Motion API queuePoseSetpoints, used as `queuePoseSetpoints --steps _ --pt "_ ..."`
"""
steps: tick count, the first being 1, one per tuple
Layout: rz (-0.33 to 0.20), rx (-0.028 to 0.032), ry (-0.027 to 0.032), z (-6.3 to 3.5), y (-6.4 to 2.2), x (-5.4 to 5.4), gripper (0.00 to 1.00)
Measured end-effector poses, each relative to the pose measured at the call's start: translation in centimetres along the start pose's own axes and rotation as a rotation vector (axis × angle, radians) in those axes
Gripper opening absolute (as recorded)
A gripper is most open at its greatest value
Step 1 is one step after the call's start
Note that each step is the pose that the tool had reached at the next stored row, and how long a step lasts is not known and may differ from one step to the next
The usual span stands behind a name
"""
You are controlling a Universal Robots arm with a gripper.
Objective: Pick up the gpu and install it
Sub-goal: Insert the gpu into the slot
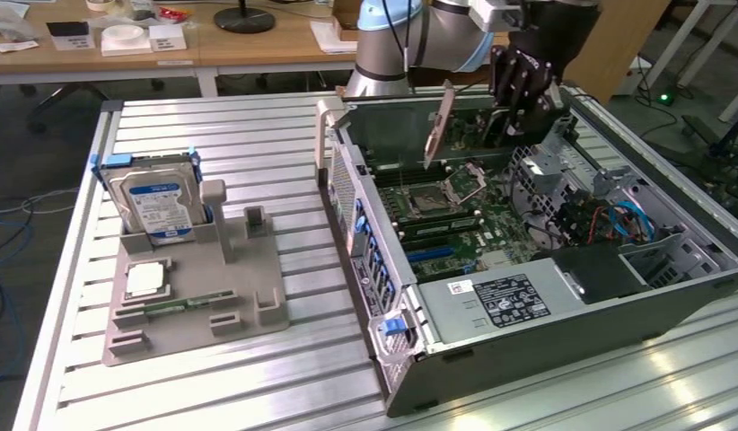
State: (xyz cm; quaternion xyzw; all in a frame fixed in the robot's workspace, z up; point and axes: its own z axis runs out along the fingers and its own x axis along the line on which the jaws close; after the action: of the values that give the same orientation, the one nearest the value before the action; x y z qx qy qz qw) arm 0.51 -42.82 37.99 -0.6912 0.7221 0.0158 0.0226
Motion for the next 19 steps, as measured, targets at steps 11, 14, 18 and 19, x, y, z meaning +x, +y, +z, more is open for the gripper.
queuePoseSetpoints --steps 11,14,18,19 --pt "0.0 -0.0003 0.0007 1.51 0.02 0.3 0.28" --pt "0.001 -0.0004 0.0008 1.55 0.02 0.3 0.28" --pt "0.001 -0.0003 0.0 1.59 0.11 0.2 0.28" --pt "0.001 -0.0004 0.0002 1.6 0.24 0.2 0.28"
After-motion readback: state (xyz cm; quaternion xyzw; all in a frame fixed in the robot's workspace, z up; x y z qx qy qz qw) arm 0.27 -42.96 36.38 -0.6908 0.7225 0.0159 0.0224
